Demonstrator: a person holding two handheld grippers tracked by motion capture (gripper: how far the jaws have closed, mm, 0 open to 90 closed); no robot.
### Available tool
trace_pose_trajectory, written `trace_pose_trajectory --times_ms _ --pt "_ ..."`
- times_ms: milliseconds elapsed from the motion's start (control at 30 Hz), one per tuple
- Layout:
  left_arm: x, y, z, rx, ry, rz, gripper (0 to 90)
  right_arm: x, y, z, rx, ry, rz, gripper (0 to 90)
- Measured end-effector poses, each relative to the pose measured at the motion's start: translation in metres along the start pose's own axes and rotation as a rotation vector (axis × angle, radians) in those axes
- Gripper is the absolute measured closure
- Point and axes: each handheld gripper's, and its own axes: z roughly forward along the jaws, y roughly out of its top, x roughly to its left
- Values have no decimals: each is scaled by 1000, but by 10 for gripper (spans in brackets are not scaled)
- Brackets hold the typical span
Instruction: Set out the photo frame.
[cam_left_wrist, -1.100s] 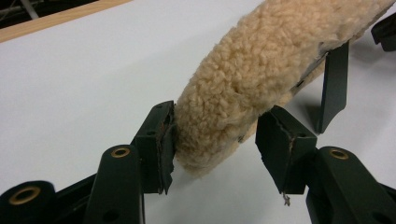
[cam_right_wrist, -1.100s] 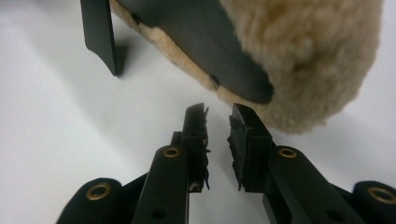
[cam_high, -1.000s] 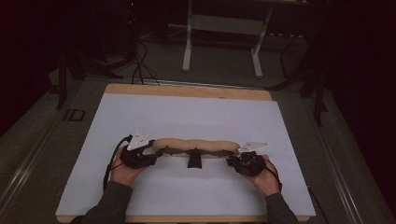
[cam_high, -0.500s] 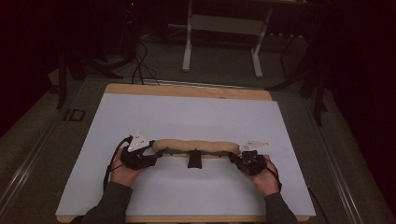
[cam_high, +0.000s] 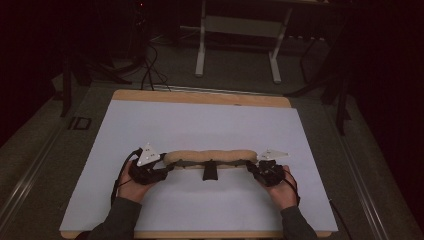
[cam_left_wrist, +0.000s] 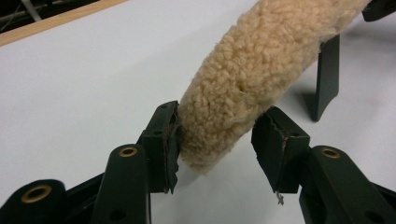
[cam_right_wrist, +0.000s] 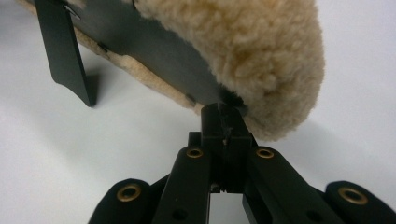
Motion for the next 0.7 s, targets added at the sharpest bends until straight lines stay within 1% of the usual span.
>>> trace_pose_trajectory --times_ms 33,200,400,467,700 --pt "-1 0 -1 3 -1 5 530 0 0 0 -1 -1 1 899" --pt "-3 -1 -2 2 -12 5 541 0 1 0 -5 -9 12 900" --pt "-6 -2 -4 0 -28 7 549 -1 3 1 -24 -20 49 900" --pt "-7 -2 -5 1 -30 12 552 -1 4 1 -29 -23 56 900" --pt "-9 -3 -6 4 -37 13 562 -1 6 1 -45 -24 79 900"
